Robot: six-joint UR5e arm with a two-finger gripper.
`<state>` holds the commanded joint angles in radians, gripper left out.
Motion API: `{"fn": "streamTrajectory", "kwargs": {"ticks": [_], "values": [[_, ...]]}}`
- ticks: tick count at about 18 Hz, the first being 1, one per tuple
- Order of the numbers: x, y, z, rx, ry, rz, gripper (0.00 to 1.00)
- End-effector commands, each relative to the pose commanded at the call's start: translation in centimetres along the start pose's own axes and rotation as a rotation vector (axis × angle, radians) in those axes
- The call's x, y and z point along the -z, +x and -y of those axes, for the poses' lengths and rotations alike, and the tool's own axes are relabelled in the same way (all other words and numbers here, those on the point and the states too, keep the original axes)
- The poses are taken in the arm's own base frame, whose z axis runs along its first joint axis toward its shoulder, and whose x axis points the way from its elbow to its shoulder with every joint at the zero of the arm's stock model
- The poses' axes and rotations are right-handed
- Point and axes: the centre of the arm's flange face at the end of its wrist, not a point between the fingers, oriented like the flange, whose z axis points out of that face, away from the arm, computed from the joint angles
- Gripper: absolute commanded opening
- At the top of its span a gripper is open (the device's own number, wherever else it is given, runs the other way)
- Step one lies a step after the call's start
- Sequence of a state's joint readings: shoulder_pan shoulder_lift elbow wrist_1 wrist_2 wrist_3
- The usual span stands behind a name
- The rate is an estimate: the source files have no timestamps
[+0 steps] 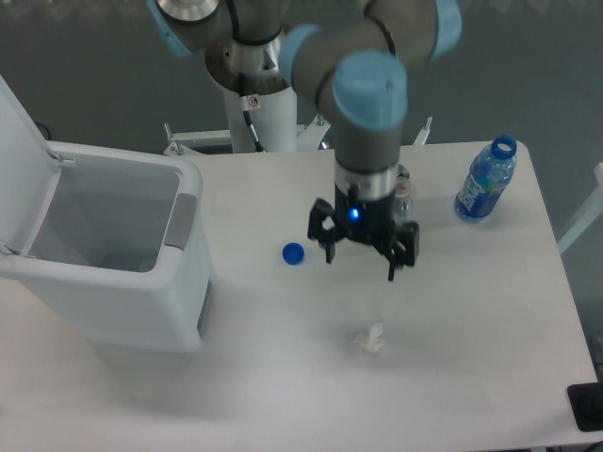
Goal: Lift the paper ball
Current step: 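Move the open gripper over the crumpled white paper ball, then lower the gripper around the paper ball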
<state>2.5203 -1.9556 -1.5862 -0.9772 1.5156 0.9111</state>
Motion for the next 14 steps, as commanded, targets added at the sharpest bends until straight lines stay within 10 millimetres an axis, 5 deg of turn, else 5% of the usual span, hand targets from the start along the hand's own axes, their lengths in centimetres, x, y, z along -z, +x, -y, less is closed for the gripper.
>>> {"fn": "streamTrajectory", "kwargs": {"ticks": [9,14], "values": [[-4.2,-1.7,0.2,-0.151,-0.027,-0.033,1.0],[-4.6,-2.0,0.1,-0.167,-0.028,-0.034,1.0]]}}
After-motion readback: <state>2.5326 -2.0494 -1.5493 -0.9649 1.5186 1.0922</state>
